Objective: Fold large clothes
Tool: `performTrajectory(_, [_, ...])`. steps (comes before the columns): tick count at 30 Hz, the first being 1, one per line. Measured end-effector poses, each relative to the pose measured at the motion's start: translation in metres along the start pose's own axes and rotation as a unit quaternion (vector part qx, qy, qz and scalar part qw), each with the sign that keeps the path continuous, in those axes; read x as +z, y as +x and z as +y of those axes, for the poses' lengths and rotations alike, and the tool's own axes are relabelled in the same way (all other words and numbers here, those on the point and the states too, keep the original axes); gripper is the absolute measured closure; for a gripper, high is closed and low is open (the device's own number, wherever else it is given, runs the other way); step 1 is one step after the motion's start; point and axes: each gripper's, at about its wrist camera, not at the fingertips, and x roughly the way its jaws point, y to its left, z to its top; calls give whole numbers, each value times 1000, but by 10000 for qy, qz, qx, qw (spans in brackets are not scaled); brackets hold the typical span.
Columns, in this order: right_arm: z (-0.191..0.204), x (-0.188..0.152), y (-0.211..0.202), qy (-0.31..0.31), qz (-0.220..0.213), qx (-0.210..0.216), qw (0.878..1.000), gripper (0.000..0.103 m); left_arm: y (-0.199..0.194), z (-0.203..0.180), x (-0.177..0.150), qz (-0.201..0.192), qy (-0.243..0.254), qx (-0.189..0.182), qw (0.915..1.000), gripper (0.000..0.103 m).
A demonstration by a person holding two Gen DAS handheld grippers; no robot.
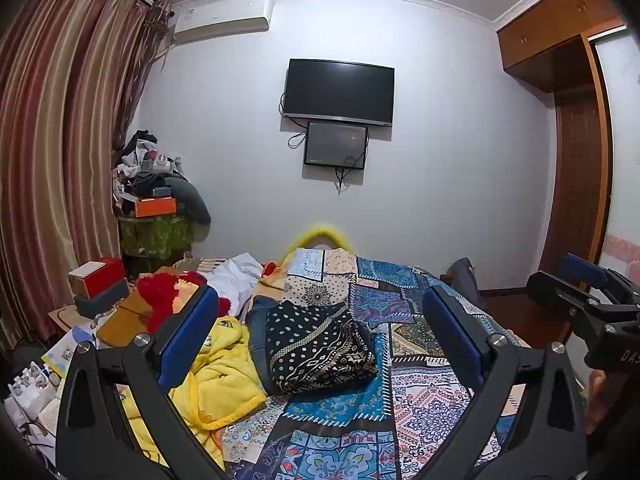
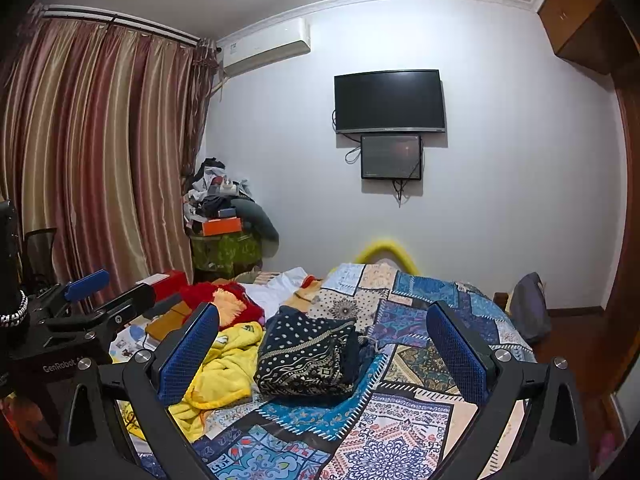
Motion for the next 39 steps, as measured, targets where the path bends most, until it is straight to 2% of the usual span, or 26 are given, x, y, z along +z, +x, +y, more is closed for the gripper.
performTrajectory(14, [-3,3,-6,81,-38,46,9999,0,0,-6,0,-38,130,-70,9999,0])
performTrajectory(39, [-5,4,-6,283,-42,-168,9994,0,0,-19,4,-11,264,-357,9990,0])
